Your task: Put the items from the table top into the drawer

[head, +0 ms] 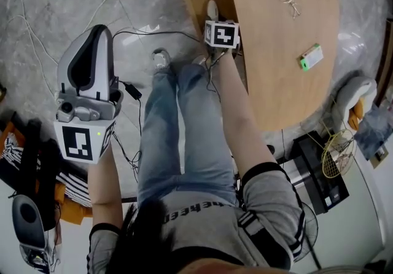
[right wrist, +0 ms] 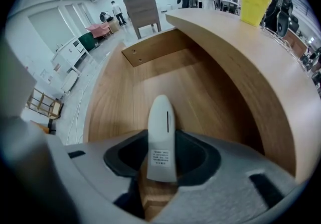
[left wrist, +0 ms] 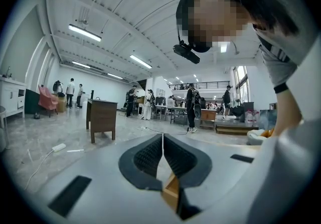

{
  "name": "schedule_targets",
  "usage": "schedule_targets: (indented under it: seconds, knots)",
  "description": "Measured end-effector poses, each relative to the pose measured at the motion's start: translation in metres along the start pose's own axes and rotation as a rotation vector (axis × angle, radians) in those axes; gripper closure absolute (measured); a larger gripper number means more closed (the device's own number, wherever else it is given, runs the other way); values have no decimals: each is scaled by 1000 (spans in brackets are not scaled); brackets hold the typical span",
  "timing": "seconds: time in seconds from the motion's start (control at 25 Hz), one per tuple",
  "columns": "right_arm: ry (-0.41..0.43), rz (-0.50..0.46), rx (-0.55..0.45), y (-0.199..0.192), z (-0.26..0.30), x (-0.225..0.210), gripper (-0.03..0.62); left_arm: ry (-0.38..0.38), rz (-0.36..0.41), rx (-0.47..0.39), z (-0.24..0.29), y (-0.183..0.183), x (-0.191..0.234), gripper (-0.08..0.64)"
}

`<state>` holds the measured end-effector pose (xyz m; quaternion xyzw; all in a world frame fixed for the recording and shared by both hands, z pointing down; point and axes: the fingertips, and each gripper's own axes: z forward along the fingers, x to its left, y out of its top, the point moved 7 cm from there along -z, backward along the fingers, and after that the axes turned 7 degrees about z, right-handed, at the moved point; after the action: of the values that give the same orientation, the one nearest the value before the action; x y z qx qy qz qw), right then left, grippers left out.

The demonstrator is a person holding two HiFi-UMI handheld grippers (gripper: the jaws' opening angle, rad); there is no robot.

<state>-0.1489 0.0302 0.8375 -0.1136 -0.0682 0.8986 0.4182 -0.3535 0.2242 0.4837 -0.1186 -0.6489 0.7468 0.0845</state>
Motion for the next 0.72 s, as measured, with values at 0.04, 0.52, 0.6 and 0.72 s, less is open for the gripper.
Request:
schedule_targets:
  seconds: [0.04, 0.52, 0.6, 0.72]
  knots:
    - [-3, -2, -4, 0, 0, 0, 419, 2, 0, 3, -1, -1, 0, 548]
    - [40, 64, -90, 0, -26, 8, 420, 17, -7, -11, -10, 8, -4, 548]
    - [40, 73, -121, 0, -41, 11, 465, 13, -4, -25, -10, 14, -6, 548]
    - [21, 64, -185, 1, -67, 12, 588, -5, -1, -38, -9, 24, -12, 548]
